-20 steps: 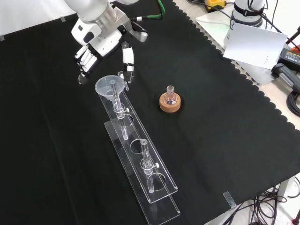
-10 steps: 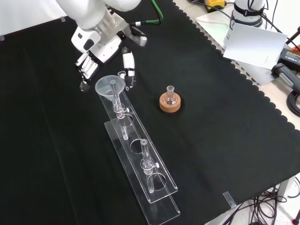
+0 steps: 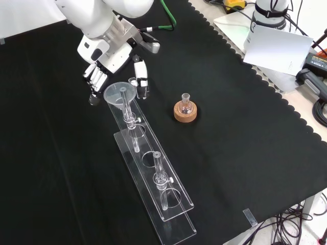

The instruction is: Pick up the funnel from the transparent funnel stand.

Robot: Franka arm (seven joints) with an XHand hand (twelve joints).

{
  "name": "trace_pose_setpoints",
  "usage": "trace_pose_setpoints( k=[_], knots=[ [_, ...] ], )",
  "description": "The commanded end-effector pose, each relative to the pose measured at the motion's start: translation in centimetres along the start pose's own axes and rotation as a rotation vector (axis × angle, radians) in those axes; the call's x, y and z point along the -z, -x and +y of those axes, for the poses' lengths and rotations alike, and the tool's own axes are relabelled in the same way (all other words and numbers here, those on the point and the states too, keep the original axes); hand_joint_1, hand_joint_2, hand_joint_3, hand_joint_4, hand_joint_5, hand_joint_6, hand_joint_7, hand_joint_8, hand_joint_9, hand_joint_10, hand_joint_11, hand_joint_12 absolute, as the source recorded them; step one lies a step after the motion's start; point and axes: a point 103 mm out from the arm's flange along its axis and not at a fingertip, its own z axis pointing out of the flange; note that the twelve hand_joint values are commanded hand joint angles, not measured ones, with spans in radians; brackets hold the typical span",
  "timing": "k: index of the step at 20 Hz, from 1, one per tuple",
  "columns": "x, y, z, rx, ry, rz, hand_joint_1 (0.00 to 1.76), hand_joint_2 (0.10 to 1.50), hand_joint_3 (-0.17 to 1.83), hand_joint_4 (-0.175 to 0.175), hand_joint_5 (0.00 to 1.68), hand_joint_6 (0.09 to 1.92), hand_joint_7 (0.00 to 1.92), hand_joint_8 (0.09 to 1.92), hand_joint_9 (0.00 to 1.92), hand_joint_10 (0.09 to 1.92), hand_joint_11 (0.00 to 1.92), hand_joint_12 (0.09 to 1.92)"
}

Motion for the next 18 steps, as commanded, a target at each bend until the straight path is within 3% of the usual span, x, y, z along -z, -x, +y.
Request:
trace_pose_setpoints(
  k=[1, 10, 18],
  knots=[
    [0.8, -0.7, -0.1, 0.003, -0.016, -0.019, 0.63, 0.7, 0.07, 0.003, 0.28, 0.09, 0.34, 0.56, 0.36, 0.71, 0.0, 1.53],
    [-0.7, -0.2, 0.6, 0.017, -0.026, -0.013, 0.64, 0.69, 0.11, 0.007, 0.45, 0.09, 0.49, 0.56, 0.45, 0.66, 0.0, 1.57],
    [-0.5, 0.2, 0.7, 0.009, 0.008, -0.014, 0.67, 0.67, 0.2, 0.009, 0.54, 0.09, 0.61, 0.54, 0.56, 0.6, 0.03, 1.57]
  ],
)
